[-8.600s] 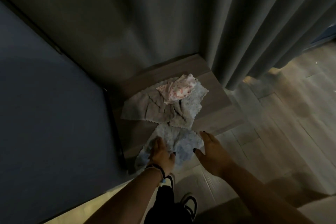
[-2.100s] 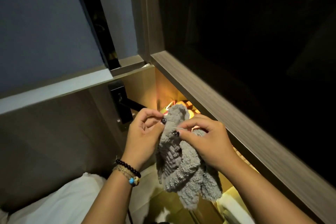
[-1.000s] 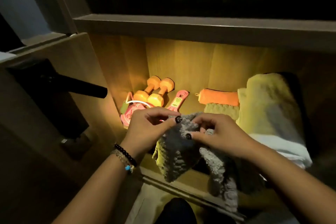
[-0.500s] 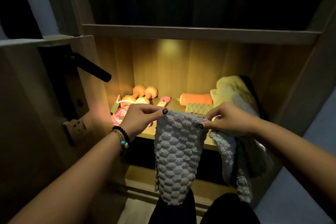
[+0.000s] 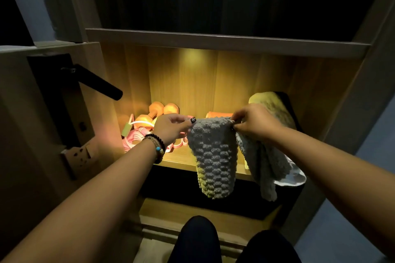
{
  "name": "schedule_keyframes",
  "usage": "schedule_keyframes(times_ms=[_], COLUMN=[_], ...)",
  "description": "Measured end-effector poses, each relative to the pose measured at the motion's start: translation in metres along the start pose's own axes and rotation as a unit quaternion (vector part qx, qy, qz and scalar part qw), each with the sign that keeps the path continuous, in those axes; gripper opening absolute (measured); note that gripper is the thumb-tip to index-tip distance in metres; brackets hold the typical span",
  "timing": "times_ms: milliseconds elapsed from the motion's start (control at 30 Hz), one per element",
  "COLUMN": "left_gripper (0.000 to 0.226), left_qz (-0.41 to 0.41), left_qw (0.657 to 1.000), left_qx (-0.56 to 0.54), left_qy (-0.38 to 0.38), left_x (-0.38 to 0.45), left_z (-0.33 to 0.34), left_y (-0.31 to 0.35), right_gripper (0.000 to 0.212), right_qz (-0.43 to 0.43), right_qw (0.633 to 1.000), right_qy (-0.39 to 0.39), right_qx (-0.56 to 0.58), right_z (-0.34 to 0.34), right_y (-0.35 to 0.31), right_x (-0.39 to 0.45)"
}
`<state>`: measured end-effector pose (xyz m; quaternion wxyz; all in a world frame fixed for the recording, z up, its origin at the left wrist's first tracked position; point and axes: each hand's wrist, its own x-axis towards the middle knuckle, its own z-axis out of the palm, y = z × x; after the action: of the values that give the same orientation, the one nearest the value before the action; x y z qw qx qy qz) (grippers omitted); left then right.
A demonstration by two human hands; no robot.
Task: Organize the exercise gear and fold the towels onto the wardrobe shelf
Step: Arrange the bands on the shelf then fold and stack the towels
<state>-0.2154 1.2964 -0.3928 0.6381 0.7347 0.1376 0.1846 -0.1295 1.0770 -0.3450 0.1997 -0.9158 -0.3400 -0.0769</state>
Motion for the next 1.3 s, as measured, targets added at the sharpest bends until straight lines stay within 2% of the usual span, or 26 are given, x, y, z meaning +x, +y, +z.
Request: schedule_keyframes(times_ms=[100, 200, 333, 467, 567, 700, 800, 900, 1033, 1167, 1300], left_gripper=[0.013, 0.018, 0.011, 0.004, 0.007, 0.017, 0.024, 0.016, 0.006, 0.01, 0.015], left_qz=[-0.003, 0.006, 0.033, 0.005, 0.028, 0.01, -0.015, -0.003, 0.029, 0.051, 0.056], left_qw=[0.999, 1.0, 0.997, 0.993, 0.987, 0.994, 0.996, 0.996, 0.997, 0.998, 0.997], left_qx=[-0.054, -0.013, 0.054, 0.116, 0.159, 0.105, 0.085, 0.092, 0.069, 0.045, 0.005], left_qy=[-0.006, -0.014, -0.034, -0.029, -0.012, -0.009, -0.012, -0.002, 0.009, 0.012, 0.047], left_x=[-0.006, -0.026, -0.062, -0.107, -0.14, -0.183, -0.205, -0.219, -0.228, -0.233, -0.235], left_z=[-0.004, -0.012, -0.023, -0.027, -0.029, -0.032, -0.032, -0.029, -0.025, -0.025, -0.022], left_y=[-0.002, -0.021, -0.068, -0.115, -0.138, -0.149, -0.155, -0.157, -0.149, -0.137, -0.136], right_gripper=[0.015, 0.012, 0.013, 0.008, 0.007, 0.009, 0.012, 0.022, 0.012, 0.005, 0.007], right_qz=[-0.001, -0.016, -0.018, -0.021, -0.026, -0.036, -0.041, -0.047, -0.061, -0.077, -0.08], right_qw=[0.998, 0.996, 0.997, 0.989, 0.985, 0.975, 0.971, 0.969, 0.966, 0.963, 0.96], right_qy=[0.039, 0.039, -0.044, -0.131, -0.143, -0.153, -0.134, -0.125, -0.122, -0.073, 0.002], right_qx=[0.056, 0.076, 0.059, 0.059, 0.096, 0.156, 0.192, 0.209, 0.219, 0.249, 0.27], right_z=[0.007, 0.024, 0.067, 0.111, 0.131, 0.147, 0.155, 0.157, 0.148, 0.134, 0.14], right_y=[0.001, 0.0, 0.003, 0.0, -0.005, -0.006, -0.005, -0.005, -0.007, -0.009, -0.015], right_x=[-0.004, -0.027, -0.068, -0.107, -0.135, -0.176, -0.199, -0.215, -0.223, -0.225, -0.233])
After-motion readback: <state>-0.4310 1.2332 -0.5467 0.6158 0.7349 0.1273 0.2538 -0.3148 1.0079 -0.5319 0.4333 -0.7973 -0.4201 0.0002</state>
